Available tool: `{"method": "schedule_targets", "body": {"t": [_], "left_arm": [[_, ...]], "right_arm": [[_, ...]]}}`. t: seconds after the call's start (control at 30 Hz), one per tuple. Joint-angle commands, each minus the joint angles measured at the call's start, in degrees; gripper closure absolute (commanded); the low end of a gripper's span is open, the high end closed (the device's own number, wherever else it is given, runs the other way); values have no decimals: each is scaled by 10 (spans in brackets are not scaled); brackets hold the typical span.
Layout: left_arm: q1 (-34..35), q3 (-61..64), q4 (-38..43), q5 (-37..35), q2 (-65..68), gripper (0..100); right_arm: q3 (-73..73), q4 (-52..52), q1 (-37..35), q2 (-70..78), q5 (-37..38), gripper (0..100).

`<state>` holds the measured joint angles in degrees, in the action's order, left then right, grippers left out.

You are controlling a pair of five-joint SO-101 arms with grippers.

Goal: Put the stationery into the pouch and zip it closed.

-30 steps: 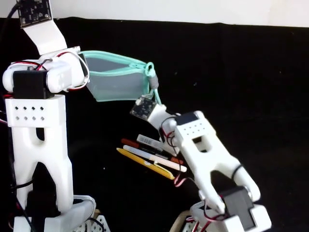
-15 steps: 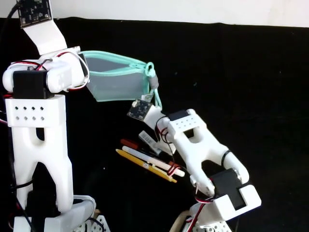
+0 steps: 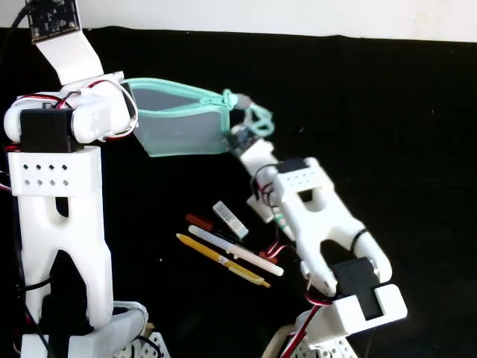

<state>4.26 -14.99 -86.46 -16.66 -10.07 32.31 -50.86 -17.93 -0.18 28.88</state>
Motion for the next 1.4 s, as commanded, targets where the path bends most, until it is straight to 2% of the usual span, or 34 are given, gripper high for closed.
{"method": "schedule_targets", "body": {"t": [0.0,0.17,0.5,0.7,0.9,1.13,1.37], "left_arm": [[-6,7,-3,4,15,994],[-6,7,-2,4,16,994],[-6,7,-2,4,16,994],[-6,7,-2,4,16,994],[-7,7,-2,4,16,994],[-8,7,-2,4,16,994],[-8,7,-2,4,16,994]], "right_arm": [[-37,-48,21,-7,-26,992],[-23,-105,36,-70,-31,992],[55,-147,102,-327,-34,992],[50,-104,106,-415,-138,992],[-40,-86,107,-420,-236,992],[-204,-73,107,-377,-313,992],[-348,-73,74,-337,-352,992]]}}
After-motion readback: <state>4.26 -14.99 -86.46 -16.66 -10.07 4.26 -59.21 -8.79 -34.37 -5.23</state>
